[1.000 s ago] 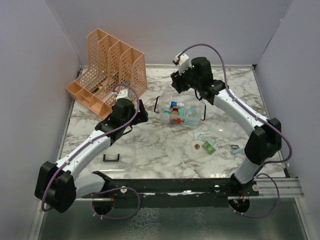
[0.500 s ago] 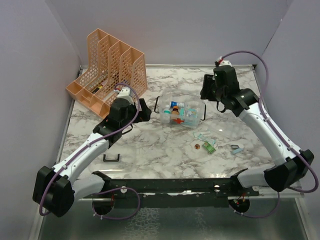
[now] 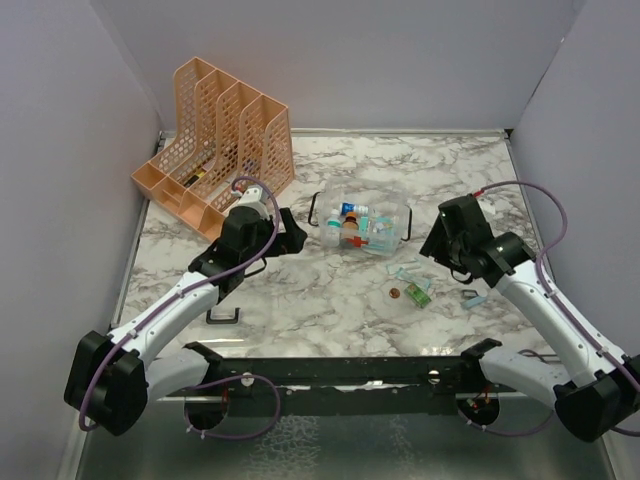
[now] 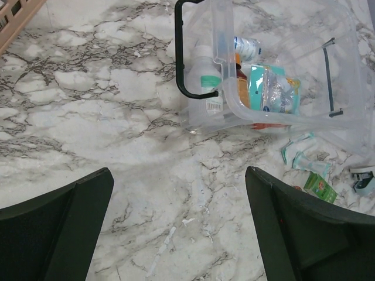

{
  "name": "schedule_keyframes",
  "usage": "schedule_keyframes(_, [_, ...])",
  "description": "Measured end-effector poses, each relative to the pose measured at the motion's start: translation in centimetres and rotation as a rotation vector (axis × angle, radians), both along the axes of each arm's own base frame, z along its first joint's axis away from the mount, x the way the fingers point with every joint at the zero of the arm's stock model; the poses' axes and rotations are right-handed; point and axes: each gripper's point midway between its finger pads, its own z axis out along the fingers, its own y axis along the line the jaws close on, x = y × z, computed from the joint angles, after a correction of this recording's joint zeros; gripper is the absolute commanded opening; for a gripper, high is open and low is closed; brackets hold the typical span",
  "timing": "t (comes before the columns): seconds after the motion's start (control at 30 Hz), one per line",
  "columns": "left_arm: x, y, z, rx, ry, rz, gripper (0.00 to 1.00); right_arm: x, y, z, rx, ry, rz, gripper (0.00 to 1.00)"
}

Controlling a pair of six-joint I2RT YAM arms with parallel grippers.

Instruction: Organize the medicine kit

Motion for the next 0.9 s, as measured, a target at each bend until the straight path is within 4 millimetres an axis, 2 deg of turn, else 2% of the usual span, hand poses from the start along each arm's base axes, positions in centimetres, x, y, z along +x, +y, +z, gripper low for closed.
schedule_keyframes(0.3, [-0.8,-1.0,-0.1,-0.033,0.009,-0.023,0.99,-2.3,-0.8,-7.9,-0.047,0.214,-0.064,0.67])
schedule_keyframes(0.5, [-0.9,-1.0,0.2,-0.040,0.001,-0.025,0.99,-2.7,-0.5,-11.6,-0.052,0.307,-0.044,0.74])
schedule_keyframes(0.67, [-0.9,-1.1,0.3,-0.041,-0.001,-0.027,0.99,-3.0,-0.1,-13.1,-0.028,0.338,-0.059,0.76])
schedule_keyframes(0.9, [-0.9,-1.1,0.3,-0.041,-0.001,-0.027,0.99,-3.2,0.6,-14.6,0.051,0.387,-0.187,0.74])
